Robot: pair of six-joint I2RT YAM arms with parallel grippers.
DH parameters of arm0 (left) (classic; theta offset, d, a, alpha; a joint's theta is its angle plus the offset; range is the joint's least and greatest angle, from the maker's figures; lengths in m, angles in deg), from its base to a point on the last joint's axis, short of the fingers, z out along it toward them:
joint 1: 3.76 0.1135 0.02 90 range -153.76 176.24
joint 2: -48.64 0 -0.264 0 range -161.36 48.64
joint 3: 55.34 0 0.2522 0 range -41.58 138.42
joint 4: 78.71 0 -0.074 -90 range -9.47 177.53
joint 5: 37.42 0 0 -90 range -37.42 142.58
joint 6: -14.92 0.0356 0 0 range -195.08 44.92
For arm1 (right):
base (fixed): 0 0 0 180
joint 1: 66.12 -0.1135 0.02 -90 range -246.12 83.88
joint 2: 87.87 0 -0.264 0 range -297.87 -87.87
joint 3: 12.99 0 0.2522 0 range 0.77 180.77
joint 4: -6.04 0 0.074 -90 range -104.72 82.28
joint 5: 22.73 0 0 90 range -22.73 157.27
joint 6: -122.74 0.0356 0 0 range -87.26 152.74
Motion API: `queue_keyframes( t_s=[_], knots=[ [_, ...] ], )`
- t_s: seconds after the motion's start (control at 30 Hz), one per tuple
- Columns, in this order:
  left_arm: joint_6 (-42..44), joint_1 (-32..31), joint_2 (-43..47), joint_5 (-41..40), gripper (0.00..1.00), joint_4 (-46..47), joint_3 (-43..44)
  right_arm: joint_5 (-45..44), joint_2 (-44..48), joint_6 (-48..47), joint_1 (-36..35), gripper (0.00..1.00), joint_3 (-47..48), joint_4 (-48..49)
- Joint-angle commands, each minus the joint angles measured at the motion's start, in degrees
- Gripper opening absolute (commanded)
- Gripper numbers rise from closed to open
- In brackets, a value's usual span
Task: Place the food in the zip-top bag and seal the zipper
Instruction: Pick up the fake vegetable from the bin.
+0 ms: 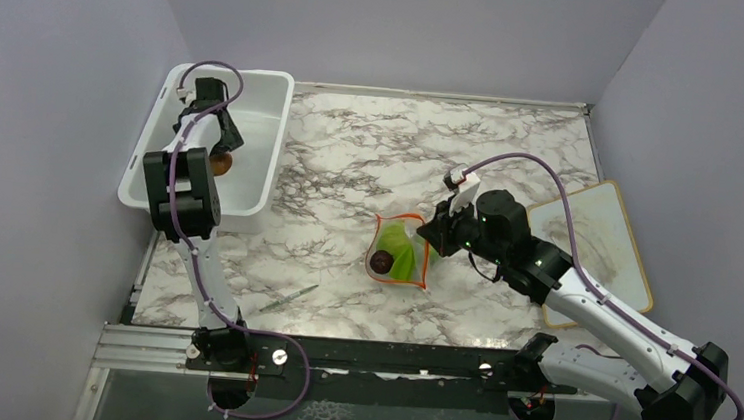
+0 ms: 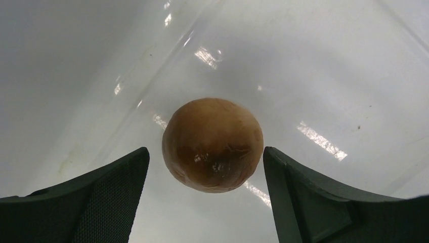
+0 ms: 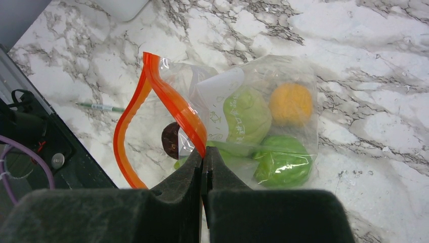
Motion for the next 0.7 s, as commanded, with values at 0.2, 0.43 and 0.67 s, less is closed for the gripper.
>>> queue_keyframes(
  t_s=[0.2, 0.43, 0.67],
  knots=[
    [0.23, 1.36, -4.46, 3.44, 0.87, -0.59, -0.02, -1.08, -0.94, -0.91, -0.20, 0.01, 0.94, 1.98],
    [1.29, 1.64, -3.76, 4.21, 0.73, -0.58, 0.07, -1.07, 0.32, 0.04, -0.20, 0.01, 0.22, 1.73],
    [1.41, 1.74, 0.36, 4.09, 0.59, -0.60, -2.14, -0.16, -0.11, 2.79, -0.19, 0.01, 1.22, 1.34]
  ],
)
